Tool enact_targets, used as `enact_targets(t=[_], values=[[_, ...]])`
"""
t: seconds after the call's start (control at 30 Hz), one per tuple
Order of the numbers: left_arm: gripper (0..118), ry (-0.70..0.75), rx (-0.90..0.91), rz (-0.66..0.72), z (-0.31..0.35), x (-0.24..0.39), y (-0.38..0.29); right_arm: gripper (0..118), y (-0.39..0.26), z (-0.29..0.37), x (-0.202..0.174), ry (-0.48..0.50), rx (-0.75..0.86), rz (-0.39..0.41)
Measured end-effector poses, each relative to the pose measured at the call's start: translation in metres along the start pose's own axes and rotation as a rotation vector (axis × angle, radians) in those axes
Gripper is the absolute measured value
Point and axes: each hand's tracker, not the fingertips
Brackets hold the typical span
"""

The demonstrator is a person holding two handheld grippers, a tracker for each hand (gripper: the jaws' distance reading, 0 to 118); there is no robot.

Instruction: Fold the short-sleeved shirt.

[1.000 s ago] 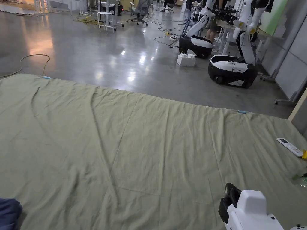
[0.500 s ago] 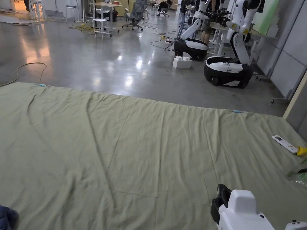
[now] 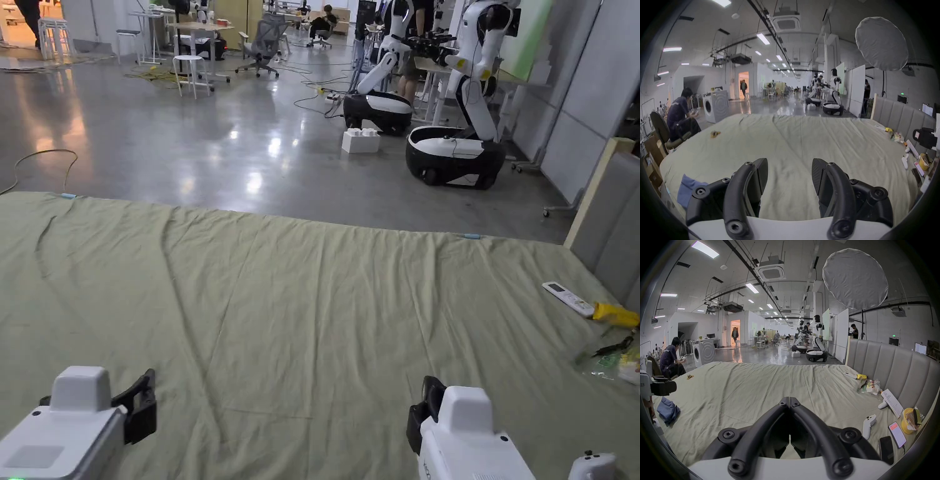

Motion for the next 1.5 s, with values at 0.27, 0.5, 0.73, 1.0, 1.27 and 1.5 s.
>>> enact_targets(t=[0.27,0.5,0.73,1.0,1.27,1.5], values=[[16,-0.009,0.092,-0.103,0.007,0.047,0.022,0,0.006,0.001,0.001,-0.018,0.021,-0.031],[1,-0.014,0.110,-0.072,0.012,0.051,0.027,0,0.007,-0.001,0.000,-0.021,0.028,-0.034],[1,0.012,0.125,0.012,0.011,0.038,0.027,0,0.009,-0.002,-0.002,-0.021,0.039,-0.043],[1,0.011,0.139,-0.013,0.013,0.040,0.026,0,0.009,-0.002,-0.004,-0.016,0.036,-0.041],[1,0.001,0.129,-0.024,0.011,0.041,0.023,0,0.005,-0.003,-0.004,-0.016,0.026,-0.041],[11,0.013,0.100,-0.031,0.008,0.040,0.019,28,0.003,-0.003,-0.004,-0.028,0.015,-0.024]])
